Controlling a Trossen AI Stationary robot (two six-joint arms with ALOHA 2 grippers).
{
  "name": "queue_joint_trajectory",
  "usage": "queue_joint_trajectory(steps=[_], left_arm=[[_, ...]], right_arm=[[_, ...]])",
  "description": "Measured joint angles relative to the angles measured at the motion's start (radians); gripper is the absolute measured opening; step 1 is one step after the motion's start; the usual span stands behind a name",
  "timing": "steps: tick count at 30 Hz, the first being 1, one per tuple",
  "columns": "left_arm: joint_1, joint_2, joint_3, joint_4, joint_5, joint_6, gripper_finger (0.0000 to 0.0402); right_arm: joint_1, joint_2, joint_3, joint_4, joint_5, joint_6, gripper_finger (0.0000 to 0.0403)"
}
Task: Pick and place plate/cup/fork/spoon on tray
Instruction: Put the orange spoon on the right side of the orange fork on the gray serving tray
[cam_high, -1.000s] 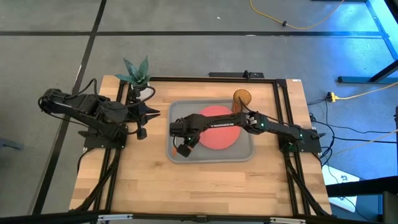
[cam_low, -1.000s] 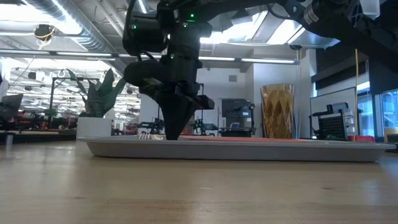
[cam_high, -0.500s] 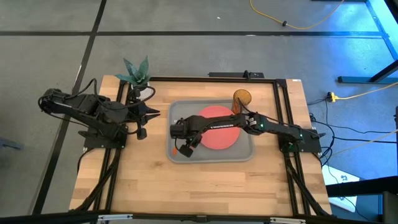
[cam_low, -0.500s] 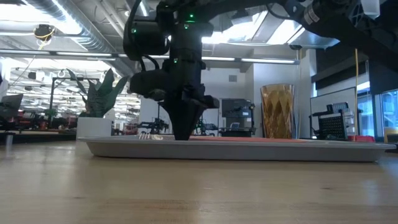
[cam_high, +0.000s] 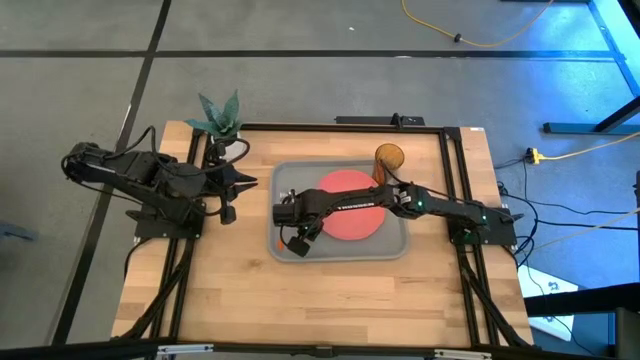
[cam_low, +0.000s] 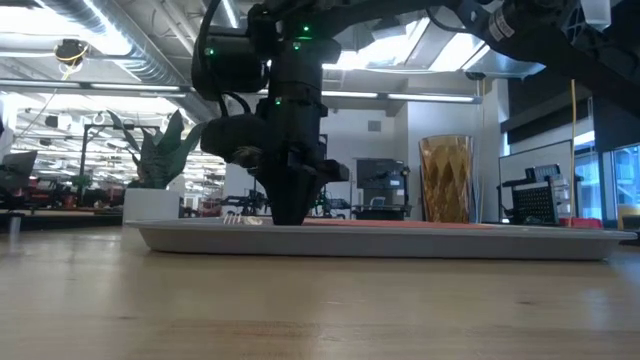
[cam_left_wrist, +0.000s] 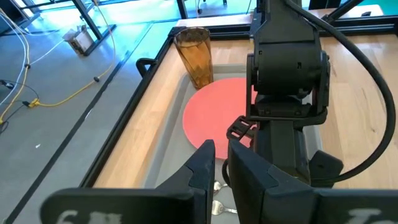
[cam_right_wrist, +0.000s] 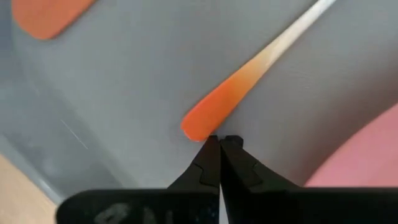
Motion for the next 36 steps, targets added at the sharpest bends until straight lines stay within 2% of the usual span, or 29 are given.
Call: queue_joint_trajectory(steps=[36], left_arm=[[0.0,0.0,0.0,0.0,0.0,0.0,0.0039]], right_arm=[[0.004,0.002,0.0,0.06,-0.027,-0.081,0.0]])
